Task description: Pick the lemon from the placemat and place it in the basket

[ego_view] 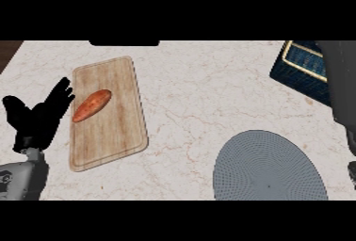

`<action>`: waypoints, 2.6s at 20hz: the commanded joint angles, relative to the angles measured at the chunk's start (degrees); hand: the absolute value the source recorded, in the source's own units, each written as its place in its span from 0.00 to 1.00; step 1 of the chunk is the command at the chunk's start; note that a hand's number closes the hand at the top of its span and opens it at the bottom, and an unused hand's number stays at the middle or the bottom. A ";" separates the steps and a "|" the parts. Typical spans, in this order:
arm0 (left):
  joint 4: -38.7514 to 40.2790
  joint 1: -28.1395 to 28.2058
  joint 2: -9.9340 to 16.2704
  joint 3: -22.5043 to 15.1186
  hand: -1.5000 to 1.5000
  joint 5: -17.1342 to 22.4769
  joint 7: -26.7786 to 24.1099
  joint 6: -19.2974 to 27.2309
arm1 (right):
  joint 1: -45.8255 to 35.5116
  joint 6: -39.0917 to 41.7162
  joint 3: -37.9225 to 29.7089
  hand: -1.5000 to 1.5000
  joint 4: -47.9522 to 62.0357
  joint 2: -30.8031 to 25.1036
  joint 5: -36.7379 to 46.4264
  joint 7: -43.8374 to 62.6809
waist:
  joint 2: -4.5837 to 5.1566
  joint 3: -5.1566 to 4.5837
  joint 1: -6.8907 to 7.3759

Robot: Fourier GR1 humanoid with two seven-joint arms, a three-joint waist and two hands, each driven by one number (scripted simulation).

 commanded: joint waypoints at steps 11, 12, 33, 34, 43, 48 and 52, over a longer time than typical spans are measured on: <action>0.17 0.15 -0.59 0.52 0.50 -0.54 -0.88 0.32 | 10.26 -6.97 -8.17 1.00 6.36 -6.11 -6.79 -17.98 | -0.10 0.04 -0.30; 2.17 -2.07 -0.57 0.45 0.50 -1.35 0.46 1.35 | 11.85 -6.04 -8.82 1.00 6.48 -7.98 -6.85 -18.45 | -0.09 0.04 -0.60; 1.82 -2.89 -0.65 0.54 0.50 -0.50 0.85 -0.64 | 9.17 -22.96 -20.03 0.00 22.86 -12.03 -14.61 -31.49 | 0.09 0.05 0.14; 1.90 -0.78 -0.94 0.84 0.50 -1.11 -0.23 0.24 | 11.43 -25.86 -21.63 0.00 19.11 -10.93 -15.85 -29.86 | -0.19 0.05 -0.45; 3.31 -0.55 -1.99 0.61 0.50 -2.48 -2.60 1.64 | 20.73 -20.79 -33.10 0.00 8.35 -18.26 -30.08 -32.04 | -0.50 0.05 -1.97; 1.67 1.27 -0.20 1.64 0.50 -1.12 -1.51 -0.46 | 33.03 -7.25 -37.26 0.00 -1.39 -22.40 -37.75 -29.80 | -0.72 0.02 -2.64; -2.84 0.90 1.00 2.80 0.50 -0.21 2.70 0.44 | 41.98 3.62 -42.95 0.00 -3.66 -25.85 -45.26 -31.83 | -0.71 0.09 -2.37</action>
